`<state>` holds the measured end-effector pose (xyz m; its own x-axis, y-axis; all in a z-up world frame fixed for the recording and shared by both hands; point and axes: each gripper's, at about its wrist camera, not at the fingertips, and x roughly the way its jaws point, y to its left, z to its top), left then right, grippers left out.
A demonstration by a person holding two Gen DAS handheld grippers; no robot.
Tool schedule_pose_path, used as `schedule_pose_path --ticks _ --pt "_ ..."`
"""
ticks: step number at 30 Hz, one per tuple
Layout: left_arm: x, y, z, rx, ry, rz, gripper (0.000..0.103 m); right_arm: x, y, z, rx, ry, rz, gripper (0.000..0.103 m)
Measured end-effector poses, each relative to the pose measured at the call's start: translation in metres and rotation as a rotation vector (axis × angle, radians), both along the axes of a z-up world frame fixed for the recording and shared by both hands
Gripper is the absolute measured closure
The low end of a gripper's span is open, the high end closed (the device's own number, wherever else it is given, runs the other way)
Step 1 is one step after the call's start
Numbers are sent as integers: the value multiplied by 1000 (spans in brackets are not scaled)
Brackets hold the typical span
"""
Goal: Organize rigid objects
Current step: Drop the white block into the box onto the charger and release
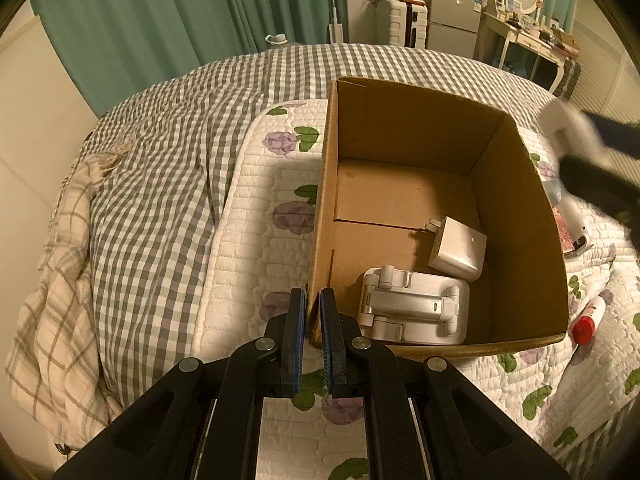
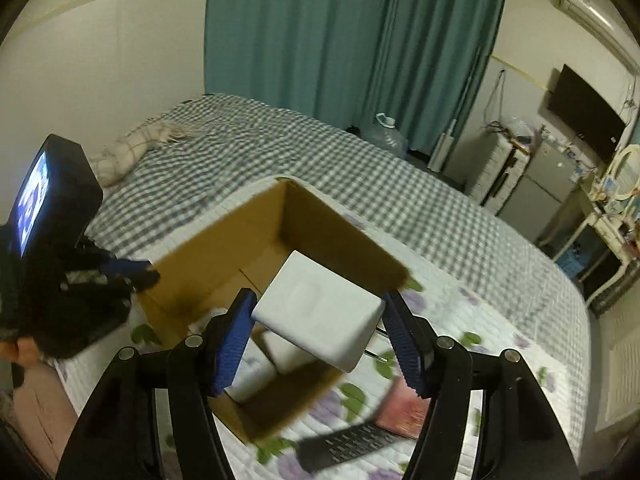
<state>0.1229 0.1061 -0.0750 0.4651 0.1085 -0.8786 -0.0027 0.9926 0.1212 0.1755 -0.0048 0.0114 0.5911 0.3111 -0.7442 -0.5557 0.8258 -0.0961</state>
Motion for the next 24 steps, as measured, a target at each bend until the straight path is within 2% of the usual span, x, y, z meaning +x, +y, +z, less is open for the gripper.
schedule_pose_path --ticks 6,12,15,16,19,22,24 --pt "0 0 0 -7 1 1 96 14 28 -31 -35 38 23 38" --pt "0 0 0 -11 0 1 96 18 37 -61 -54 107 36 38" --pt "0 0 0 -10 0 0 96 19 35 -67 -33 136 21 38" --pt "1 0 0 -10 0 -1 96 20 33 -67 -19 155 15 36" --pt "1 0 -1 -16 4 0 96 19 17 -50 36 119 -33 11" --pt "1 1 0 -20 2 1 96 19 -4 -27 77 88 -69 11" --pt "2 1 0 -26 3 4 96 19 -26 -12 62 41 -124 11"
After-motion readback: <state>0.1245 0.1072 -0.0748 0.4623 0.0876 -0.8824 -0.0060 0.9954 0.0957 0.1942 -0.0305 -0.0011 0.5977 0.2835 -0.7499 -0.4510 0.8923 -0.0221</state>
